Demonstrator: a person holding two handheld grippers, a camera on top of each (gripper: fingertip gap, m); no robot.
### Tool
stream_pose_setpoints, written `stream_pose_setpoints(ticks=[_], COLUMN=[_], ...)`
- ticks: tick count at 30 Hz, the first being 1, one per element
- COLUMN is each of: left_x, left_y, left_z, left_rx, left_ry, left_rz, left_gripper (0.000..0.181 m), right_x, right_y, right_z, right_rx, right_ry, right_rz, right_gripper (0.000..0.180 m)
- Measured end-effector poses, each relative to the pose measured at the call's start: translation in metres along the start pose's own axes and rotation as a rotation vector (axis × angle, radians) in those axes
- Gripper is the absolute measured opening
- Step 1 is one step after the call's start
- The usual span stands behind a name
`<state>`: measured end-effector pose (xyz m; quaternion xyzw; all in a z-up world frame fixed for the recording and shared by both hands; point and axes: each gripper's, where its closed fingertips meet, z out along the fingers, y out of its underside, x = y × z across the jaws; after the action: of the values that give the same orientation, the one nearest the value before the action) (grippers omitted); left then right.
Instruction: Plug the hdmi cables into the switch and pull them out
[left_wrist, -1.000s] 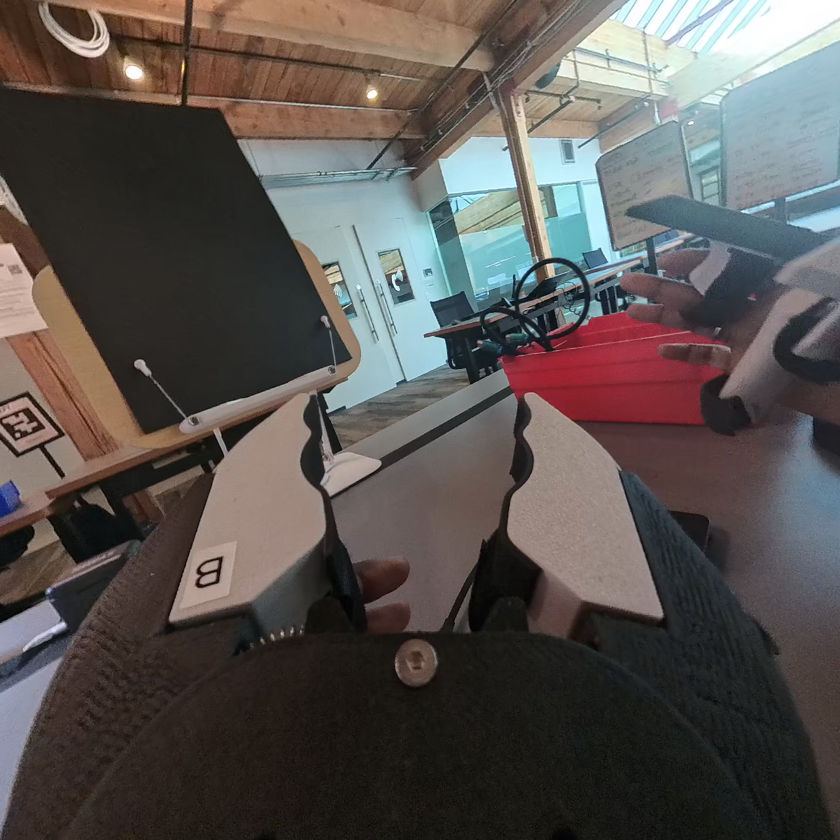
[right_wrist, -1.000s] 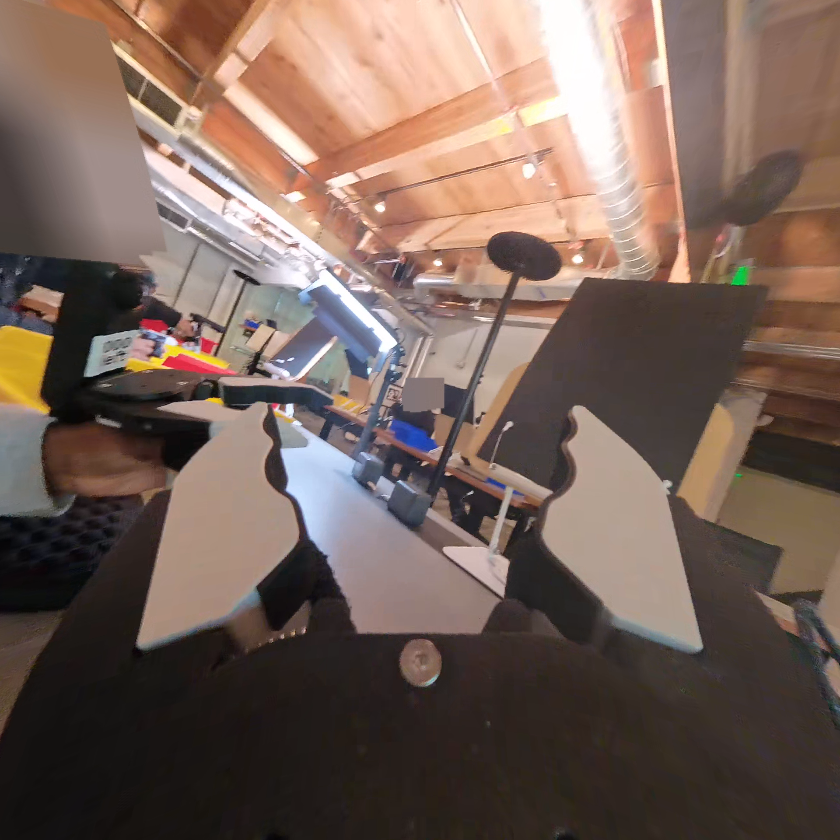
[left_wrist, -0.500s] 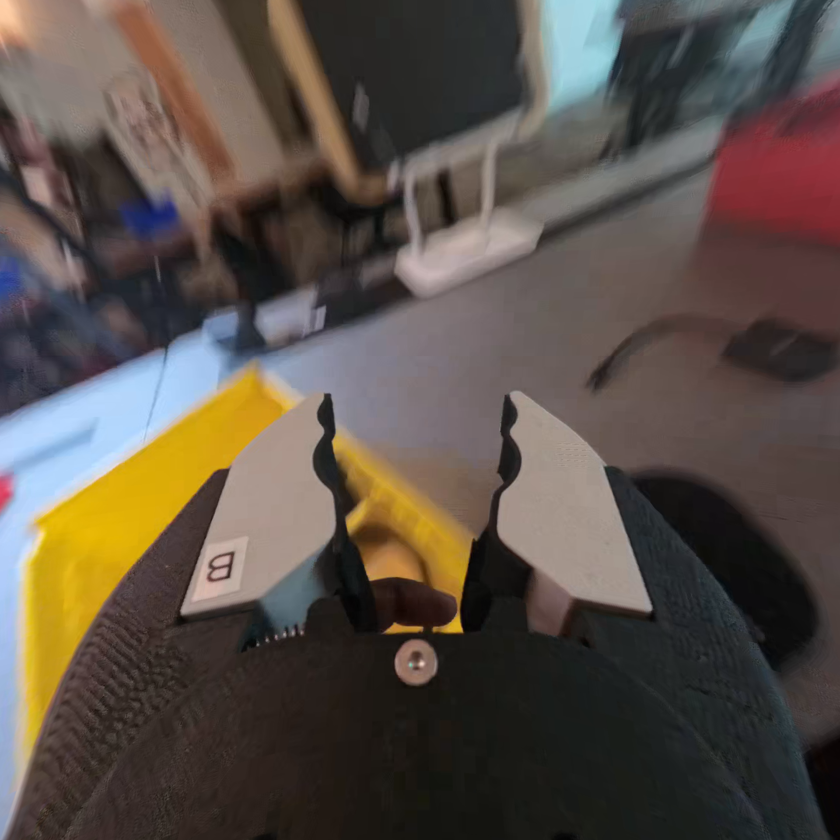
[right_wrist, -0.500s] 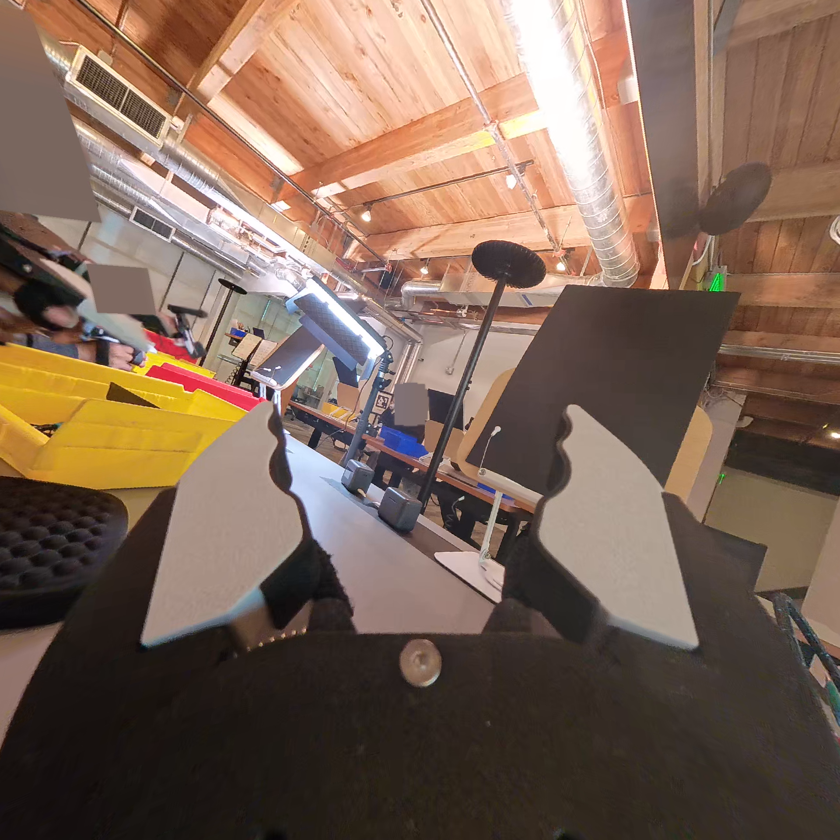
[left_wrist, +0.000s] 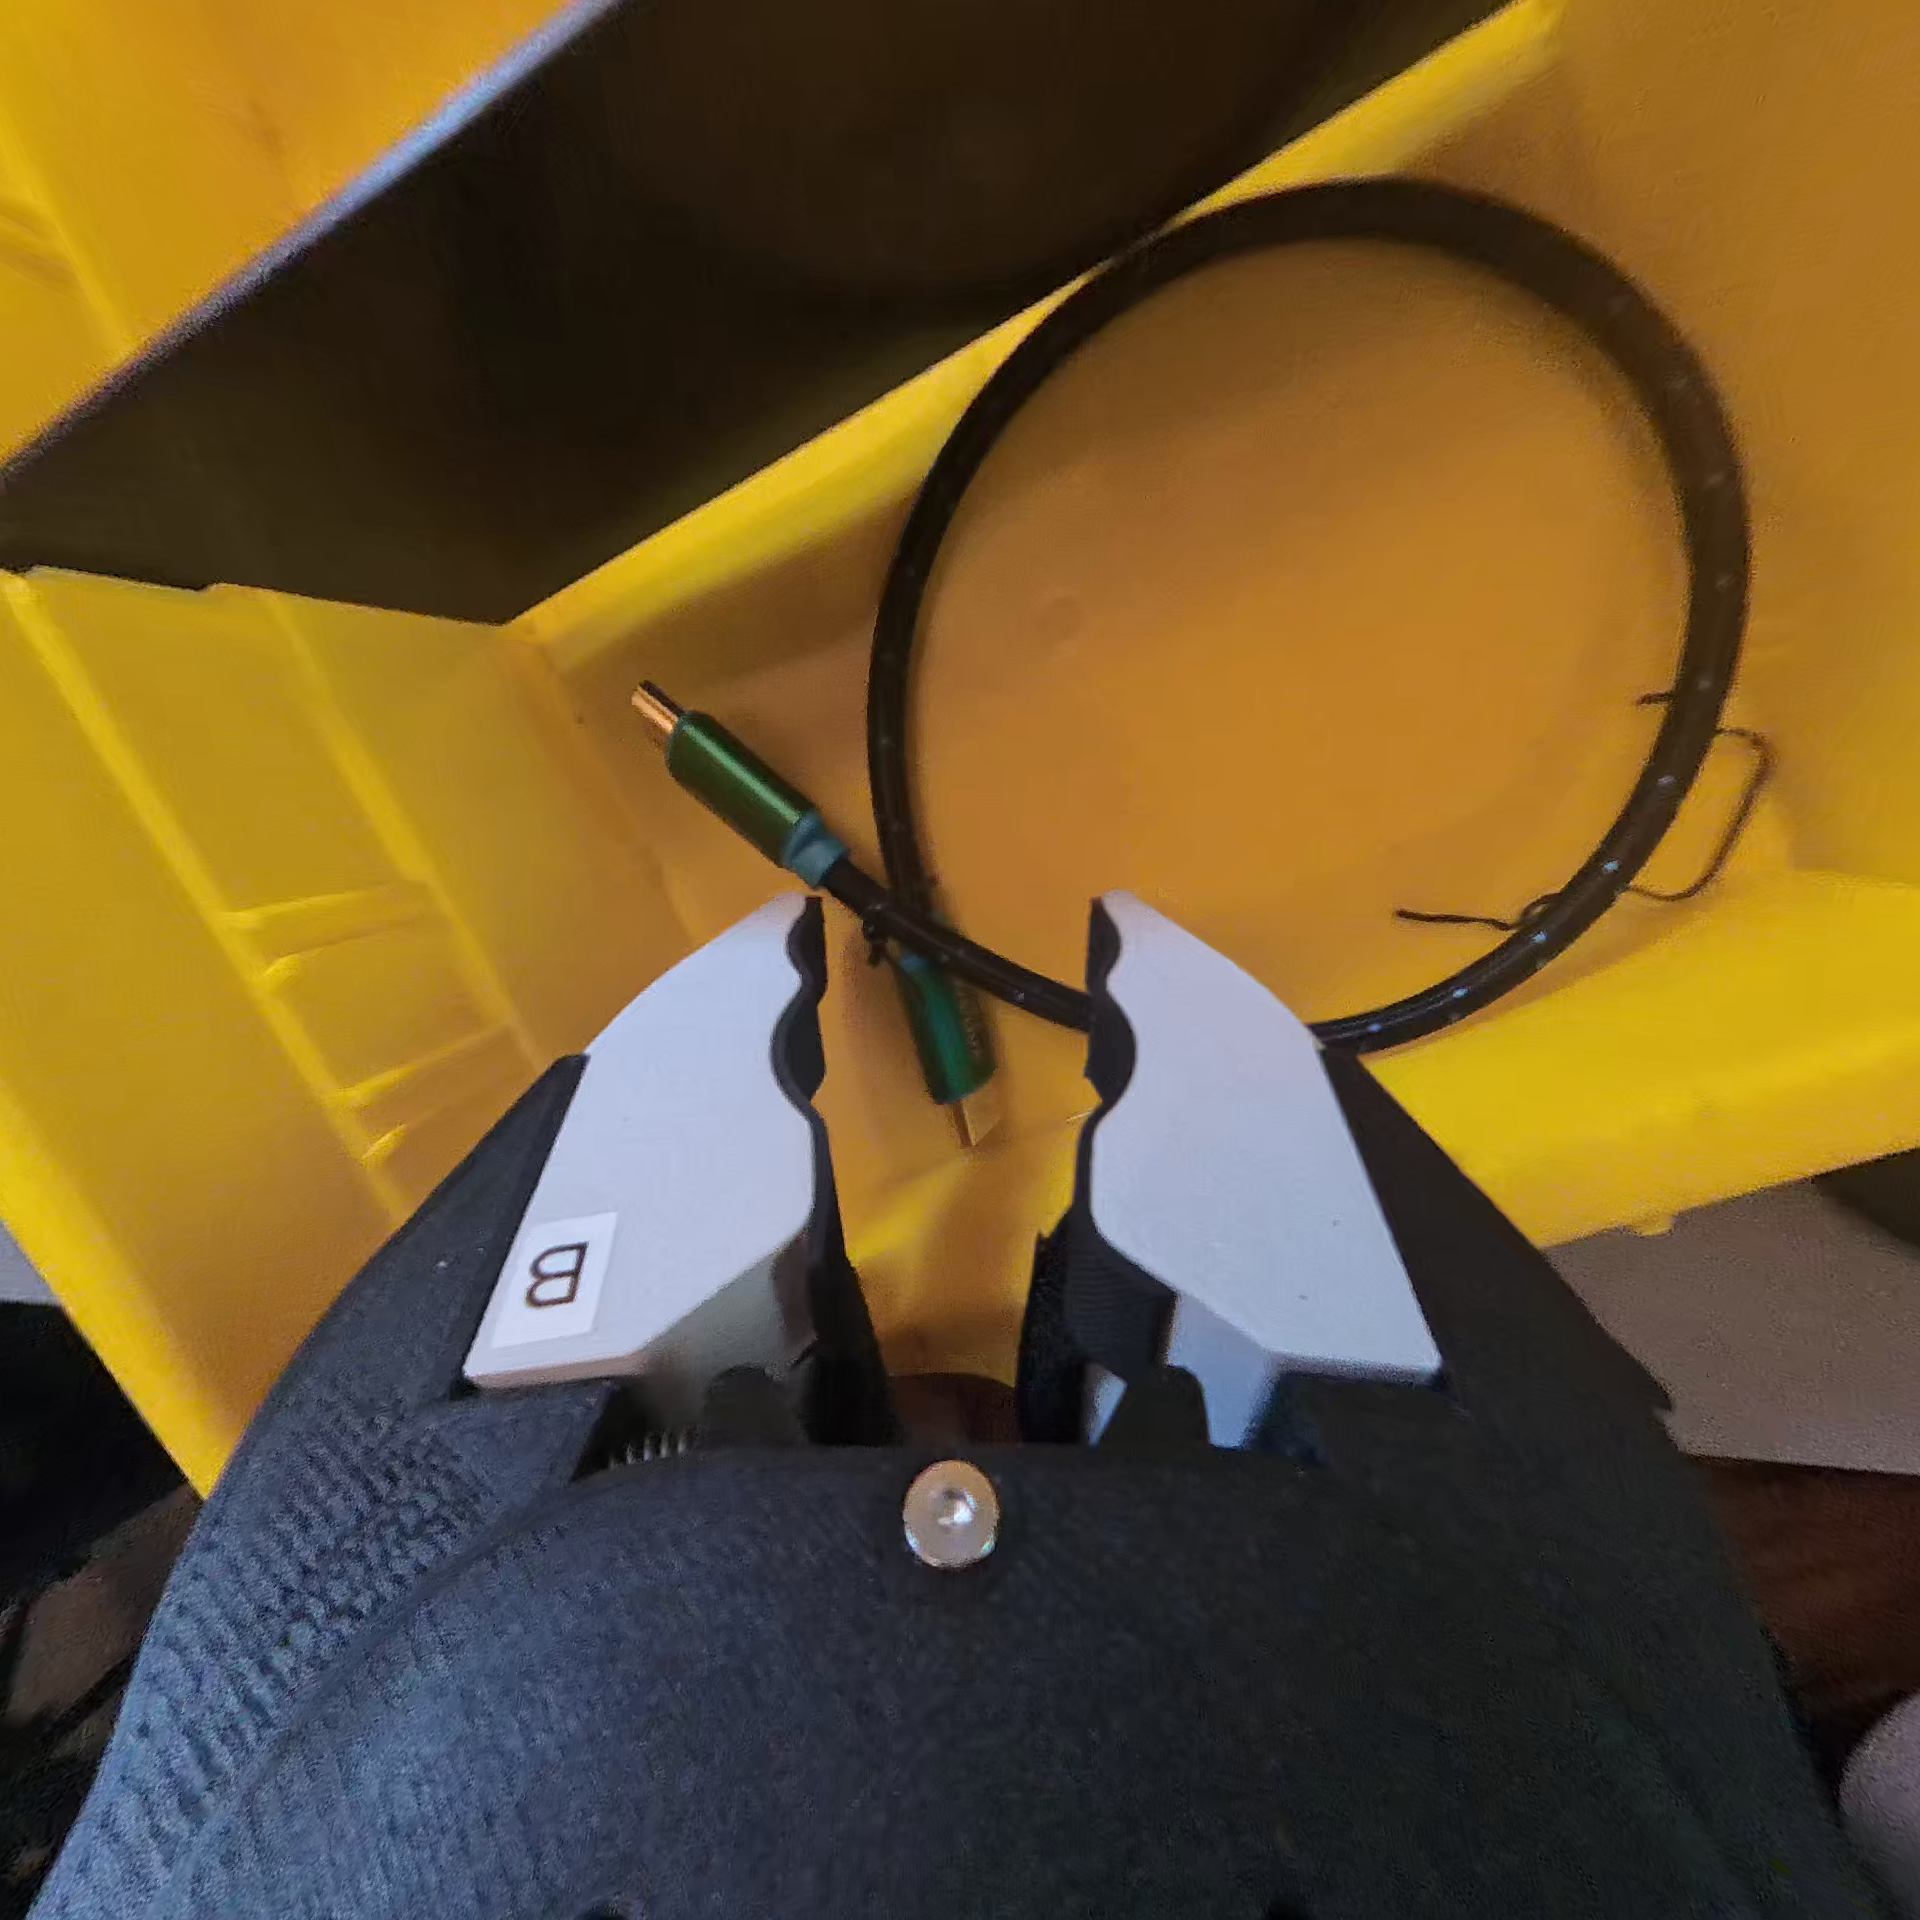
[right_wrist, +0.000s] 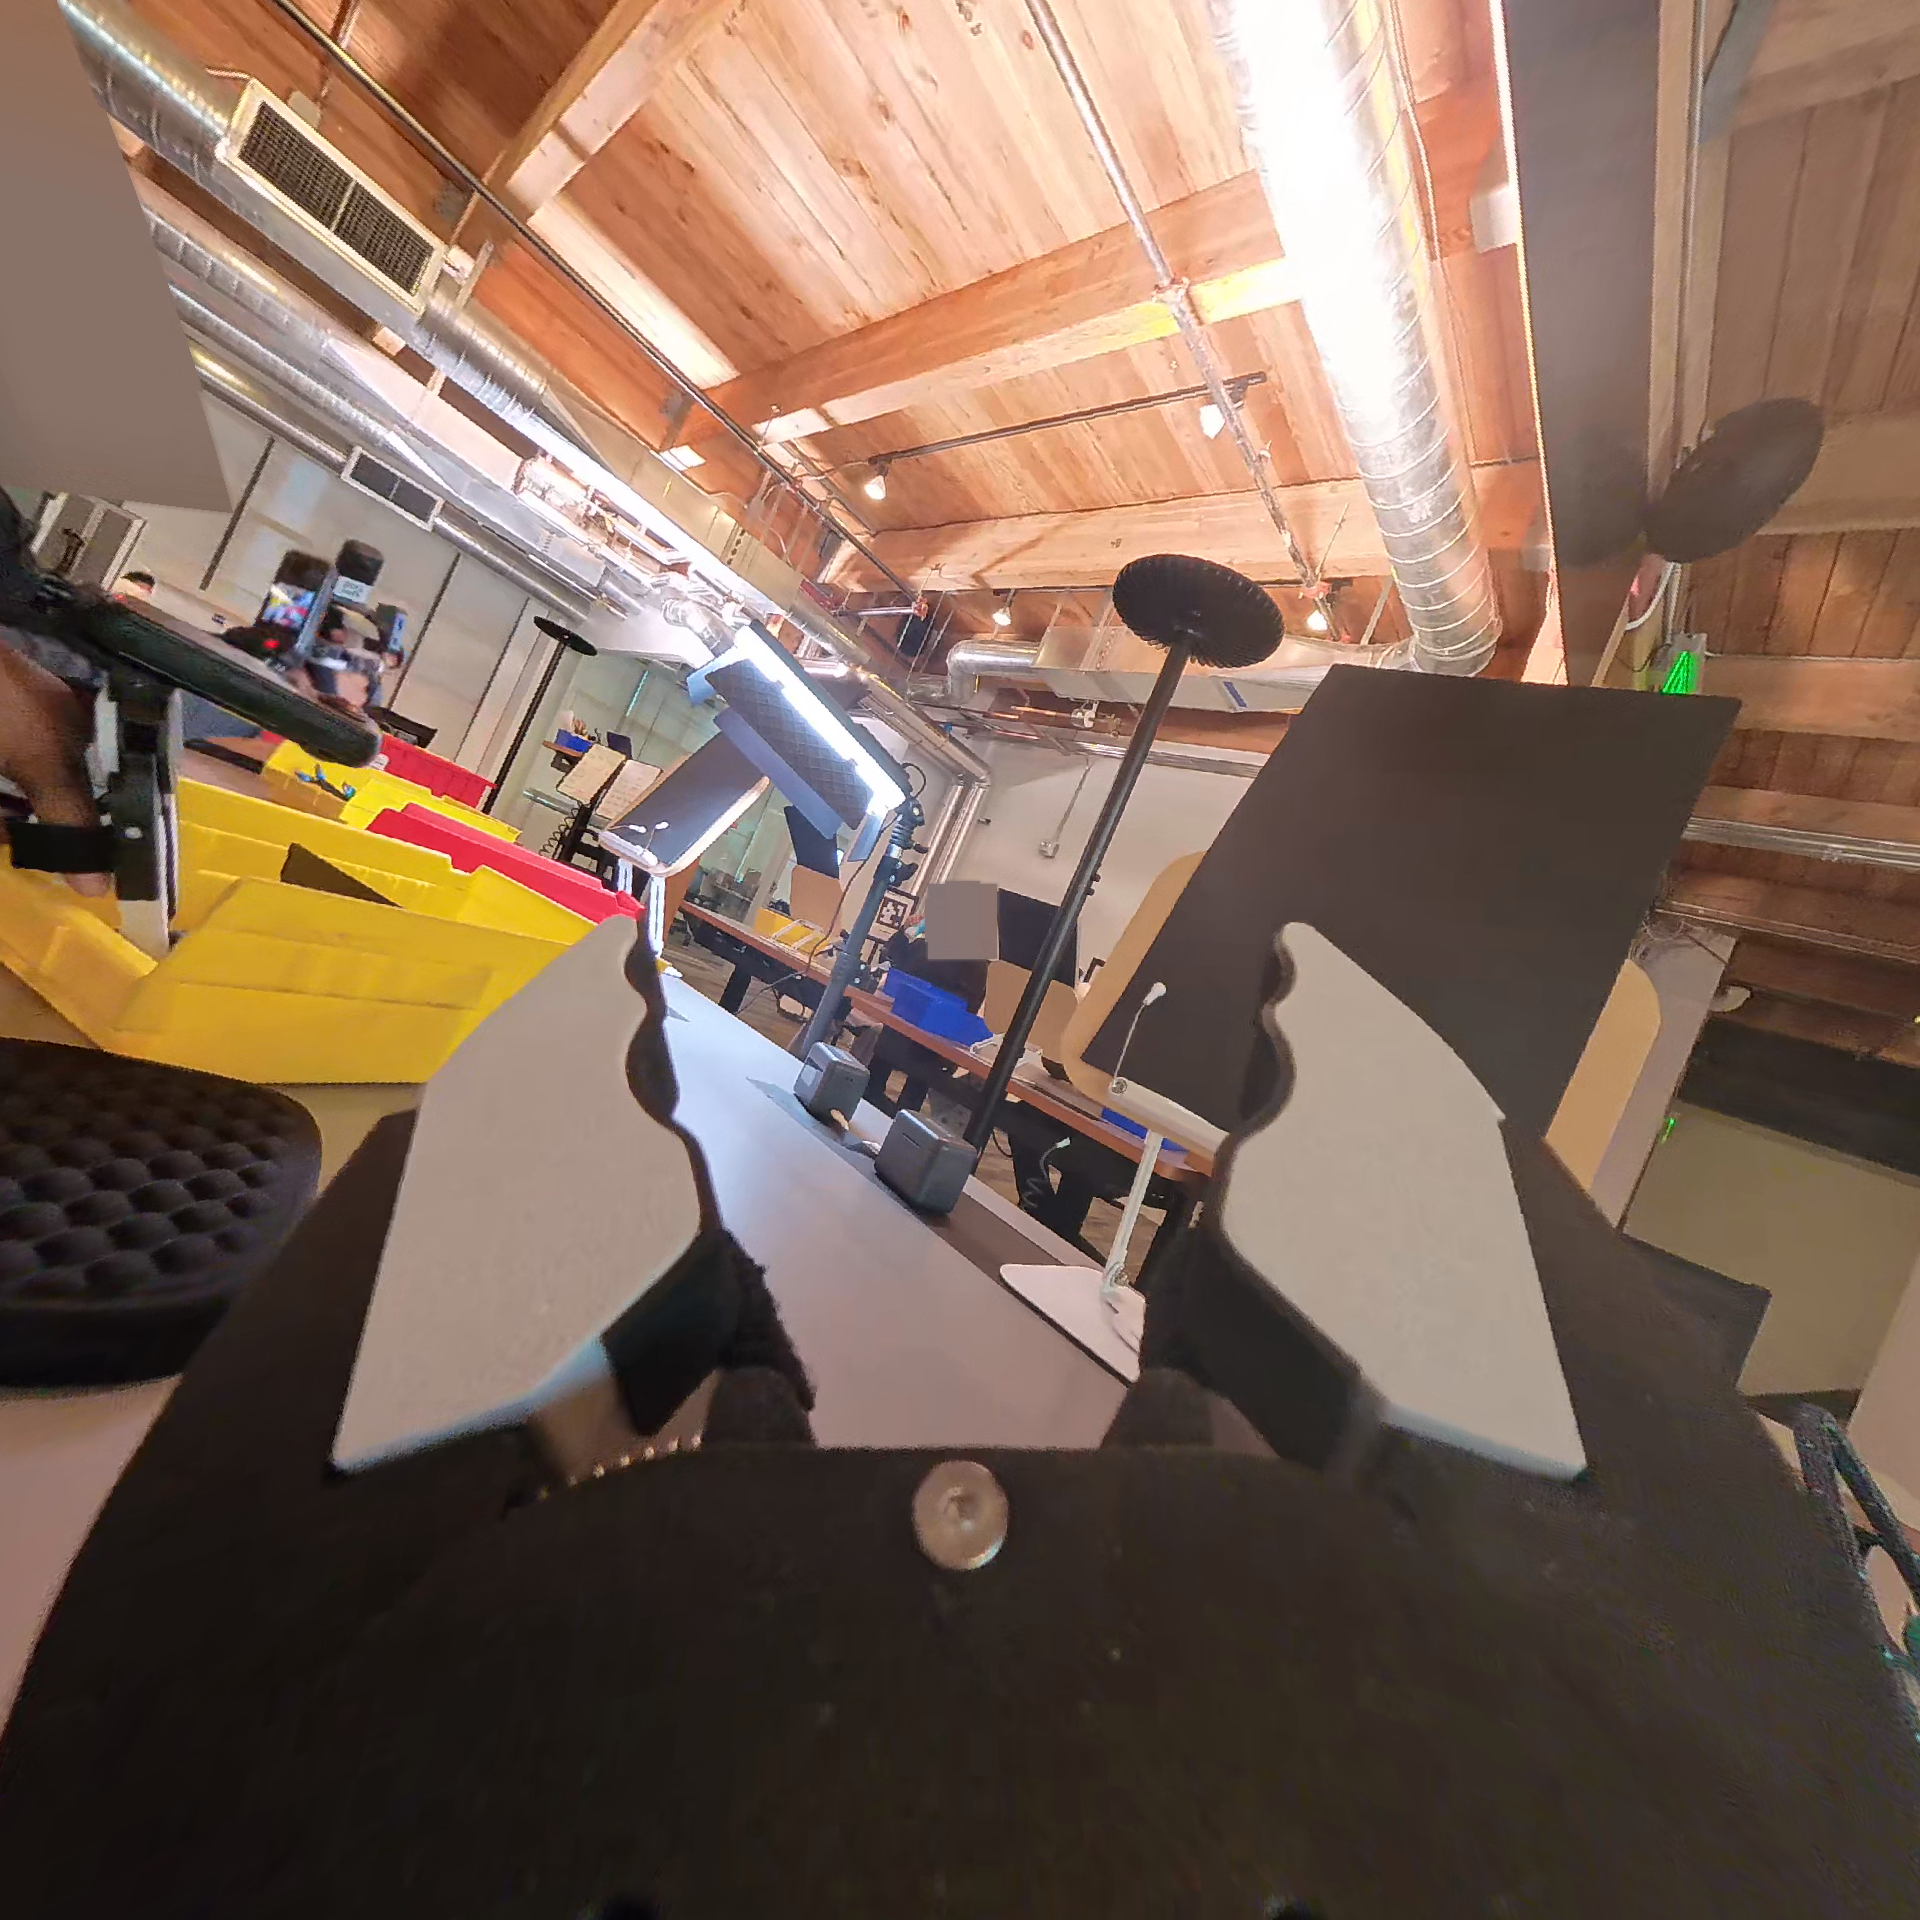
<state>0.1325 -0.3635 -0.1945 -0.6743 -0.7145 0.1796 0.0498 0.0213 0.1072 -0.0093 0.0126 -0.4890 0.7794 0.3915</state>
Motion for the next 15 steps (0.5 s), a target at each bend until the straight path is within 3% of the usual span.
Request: stream_pose_setpoints(ticks=[1, 8, 15], left_x=[-0.001, -0.013, -0.033], left_y=[0.005, -0.008, -0.053], left_z=[0.002, -0.009, -0.095], left_rx=[-0.038, 0.103, 0.510], left_ry=[0.000, -0.058, -0.332], left_rz=[0.008, -0.037, 0.064], left_gripper=[0.042, 0.020, 0.010], right_x=[-0.001, -0.008, -0.012], right_y=[0.000, 0.004, 0.007], right_z=[0.000, 0.001, 0.001], right_rx=[-0.002, -0.026, -0.044], right_ry=[-0.005, -0.030, -0.050], right_rz=[-0.006, -0.052, -0.077], right_gripper=[0.107, 0.106, 0.105])
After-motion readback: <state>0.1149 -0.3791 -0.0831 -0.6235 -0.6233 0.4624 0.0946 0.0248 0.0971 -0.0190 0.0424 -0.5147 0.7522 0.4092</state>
